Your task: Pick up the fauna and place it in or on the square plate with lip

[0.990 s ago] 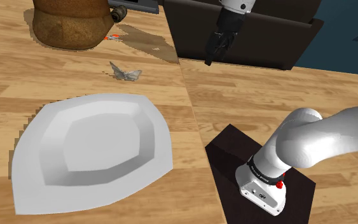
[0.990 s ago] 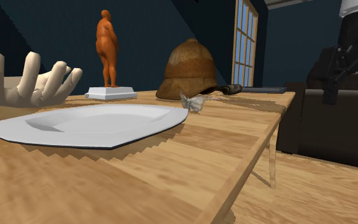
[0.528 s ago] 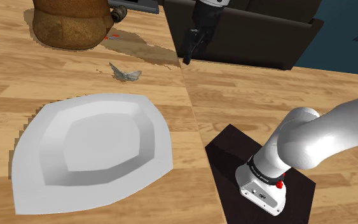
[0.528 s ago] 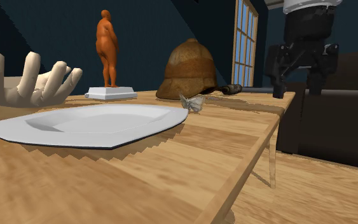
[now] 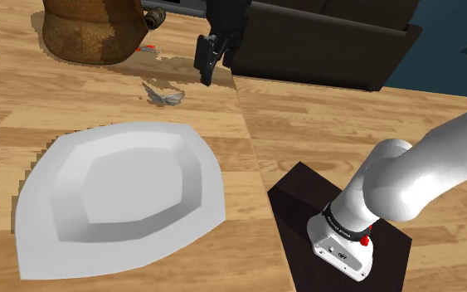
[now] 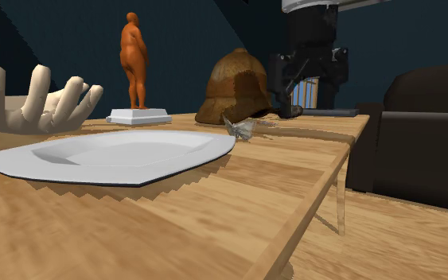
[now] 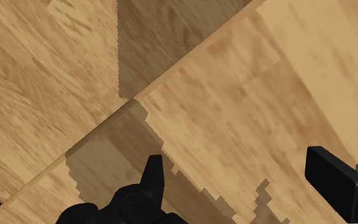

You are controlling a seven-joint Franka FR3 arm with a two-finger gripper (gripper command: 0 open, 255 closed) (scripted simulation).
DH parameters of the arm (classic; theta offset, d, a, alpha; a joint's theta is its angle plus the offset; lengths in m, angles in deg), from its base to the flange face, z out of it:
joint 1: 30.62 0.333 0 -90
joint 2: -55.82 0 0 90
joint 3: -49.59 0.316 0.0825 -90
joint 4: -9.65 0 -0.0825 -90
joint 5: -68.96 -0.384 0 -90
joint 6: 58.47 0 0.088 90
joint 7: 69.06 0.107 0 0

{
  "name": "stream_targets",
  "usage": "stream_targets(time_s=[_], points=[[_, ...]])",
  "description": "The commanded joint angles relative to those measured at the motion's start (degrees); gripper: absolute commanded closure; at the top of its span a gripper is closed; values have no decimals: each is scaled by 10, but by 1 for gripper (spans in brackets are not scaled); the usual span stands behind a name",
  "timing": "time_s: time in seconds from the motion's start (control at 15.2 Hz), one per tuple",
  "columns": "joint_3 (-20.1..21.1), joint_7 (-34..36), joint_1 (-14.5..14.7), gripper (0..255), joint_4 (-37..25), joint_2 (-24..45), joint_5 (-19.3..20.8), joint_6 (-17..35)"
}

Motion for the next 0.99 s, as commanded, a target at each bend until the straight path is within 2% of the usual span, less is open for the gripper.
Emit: stream_targets(time_s=[0.0, 0.53, 0.92], points=[[26, 18, 6, 0, -33, 32, 19, -1], [125, 91, 44, 0, -172, 172, 128, -28], [121, 94, 42, 0, -136, 174, 132, 10]])
